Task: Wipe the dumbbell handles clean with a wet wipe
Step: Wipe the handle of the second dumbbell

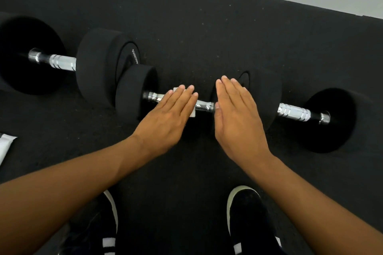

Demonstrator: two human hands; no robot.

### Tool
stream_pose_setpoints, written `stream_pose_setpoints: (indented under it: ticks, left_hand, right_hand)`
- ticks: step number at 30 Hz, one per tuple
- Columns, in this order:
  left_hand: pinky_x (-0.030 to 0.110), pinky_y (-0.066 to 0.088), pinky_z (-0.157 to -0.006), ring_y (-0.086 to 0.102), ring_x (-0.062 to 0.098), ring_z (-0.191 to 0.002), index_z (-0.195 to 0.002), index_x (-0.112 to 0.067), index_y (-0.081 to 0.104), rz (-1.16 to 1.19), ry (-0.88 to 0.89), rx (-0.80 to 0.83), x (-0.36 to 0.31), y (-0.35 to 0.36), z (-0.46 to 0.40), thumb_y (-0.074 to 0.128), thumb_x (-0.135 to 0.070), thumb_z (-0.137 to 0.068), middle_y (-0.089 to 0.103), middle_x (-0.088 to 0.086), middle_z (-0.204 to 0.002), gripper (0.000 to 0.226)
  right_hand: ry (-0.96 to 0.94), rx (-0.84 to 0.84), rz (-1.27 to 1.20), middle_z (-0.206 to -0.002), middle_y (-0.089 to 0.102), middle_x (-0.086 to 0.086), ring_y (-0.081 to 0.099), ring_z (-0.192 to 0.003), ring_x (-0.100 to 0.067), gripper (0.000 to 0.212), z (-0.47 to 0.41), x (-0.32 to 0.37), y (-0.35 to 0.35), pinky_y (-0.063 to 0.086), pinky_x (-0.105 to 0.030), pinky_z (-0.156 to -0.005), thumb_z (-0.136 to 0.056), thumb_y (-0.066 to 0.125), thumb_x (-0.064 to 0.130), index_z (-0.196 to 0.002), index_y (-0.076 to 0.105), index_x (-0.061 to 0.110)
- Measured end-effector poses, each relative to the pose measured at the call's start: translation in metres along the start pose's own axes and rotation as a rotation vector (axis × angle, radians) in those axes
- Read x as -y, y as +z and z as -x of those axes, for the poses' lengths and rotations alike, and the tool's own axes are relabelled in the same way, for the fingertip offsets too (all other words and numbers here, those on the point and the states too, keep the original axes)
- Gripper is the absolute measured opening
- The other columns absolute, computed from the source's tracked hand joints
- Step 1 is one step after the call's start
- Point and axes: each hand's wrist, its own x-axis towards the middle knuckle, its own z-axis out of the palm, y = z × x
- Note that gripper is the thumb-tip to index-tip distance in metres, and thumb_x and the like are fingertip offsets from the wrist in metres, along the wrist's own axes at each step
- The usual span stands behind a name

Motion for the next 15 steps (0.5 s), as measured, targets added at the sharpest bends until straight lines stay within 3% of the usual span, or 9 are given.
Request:
stream_pose_setpoints:
  ticks: [2, 4, 5, 7, 9, 11, 13, 15]
  left_hand:
    - [0.042, 0.033, -0.12, 0.042, 0.036, -0.143, -0.152, -0.001, 0.036, 0.074, 0.002, 0.081, 0.003, -0.01, -0.021, 0.039, -0.017, -0.1, 0.041, 0.02, -0.155, 0.055]
    - [0.039, 0.049, -0.097, 0.062, 0.031, -0.112, -0.135, -0.005, 0.052, 0.207, 0.004, 0.177, 0.01, -0.022, -0.044, 0.042, -0.021, -0.101, 0.061, 0.013, -0.127, 0.039]
    - [0.04, 0.052, -0.09, 0.064, 0.028, -0.103, -0.132, -0.007, 0.053, 0.23, 0.011, 0.207, 0.012, -0.024, -0.051, 0.042, -0.024, -0.102, 0.063, 0.011, -0.12, 0.037]
    - [0.042, 0.051, -0.095, 0.063, 0.028, -0.107, -0.141, -0.007, 0.048, 0.191, 0.013, 0.19, 0.015, -0.019, -0.051, 0.039, -0.025, -0.102, 0.062, 0.012, -0.125, 0.043]
    - [0.045, 0.038, -0.115, 0.049, 0.034, -0.134, -0.154, -0.003, 0.032, 0.053, -0.009, 0.09, 0.005, -0.005, -0.034, 0.031, -0.021, -0.1, 0.047, 0.019, -0.15, 0.057]
    - [0.049, 0.015, -0.127, 0.015, 0.038, -0.155, -0.16, -0.001, 0.013, -0.008, 0.016, 0.04, -0.017, 0.006, -0.008, 0.016, -0.02, -0.098, 0.015, 0.022, -0.167, 0.065]
    - [0.049, 0.0, -0.126, 0.0, 0.036, -0.156, -0.159, -0.002, 0.006, -0.067, 0.091, 0.099, -0.036, 0.021, 0.015, 0.006, -0.023, -0.095, 0.002, 0.022, -0.167, 0.067]
    - [0.047, -0.008, -0.122, -0.002, 0.036, -0.155, -0.159, -0.001, 0.001, -0.102, 0.073, 0.185, -0.037, 0.032, 0.03, -0.004, -0.024, -0.092, 0.0, 0.024, -0.167, 0.071]
  right_hand:
    - [-0.001, -0.001, 0.003, -0.162, 0.037, -0.015, 0.03, -0.153, -0.027, 0.057, -0.002, 0.0, 0.0, 0.025, -0.044, -0.126, -0.104, 0.028, 0.026, -0.156, 0.035, 0.003]
    - [-0.005, 0.0, 0.009, -0.162, 0.037, -0.015, 0.031, -0.152, -0.028, 0.056, -0.002, 0.0, 0.0, 0.026, -0.044, -0.126, -0.104, 0.029, 0.025, -0.156, 0.035, 0.003]
    - [-0.008, 0.001, 0.011, -0.162, 0.037, -0.015, 0.03, -0.152, -0.028, 0.056, -0.002, 0.0, -0.001, 0.026, -0.044, -0.126, -0.104, 0.029, 0.025, -0.156, 0.035, 0.003]
    - [-0.02, 0.002, 0.011, -0.163, 0.036, -0.014, 0.029, -0.153, -0.027, 0.057, 0.0, -0.001, -0.001, 0.026, -0.044, -0.126, -0.104, 0.028, 0.026, -0.156, 0.034, 0.003]
    - [-0.023, 0.001, 0.012, -0.163, 0.035, -0.014, 0.029, -0.153, -0.027, 0.057, 0.002, -0.001, -0.002, 0.025, -0.044, -0.126, -0.105, 0.027, 0.026, -0.156, 0.034, 0.004]
    - [-0.024, 0.0, 0.008, -0.163, 0.035, -0.014, 0.028, -0.154, -0.027, 0.056, 0.004, -0.001, -0.001, 0.024, -0.044, -0.126, -0.106, 0.028, 0.026, -0.156, 0.034, 0.003]
    - [-0.026, 0.006, 0.007, -0.163, 0.035, -0.014, 0.028, -0.154, -0.027, 0.056, 0.004, -0.002, -0.001, 0.025, -0.045, -0.126, -0.105, 0.03, 0.025, -0.156, 0.034, 0.003]
    - [-0.028, 0.007, 0.008, -0.163, 0.035, -0.014, 0.028, -0.153, -0.028, 0.056, 0.004, -0.002, 0.0, 0.026, -0.045, -0.125, -0.105, 0.033, 0.023, -0.156, 0.034, 0.003]
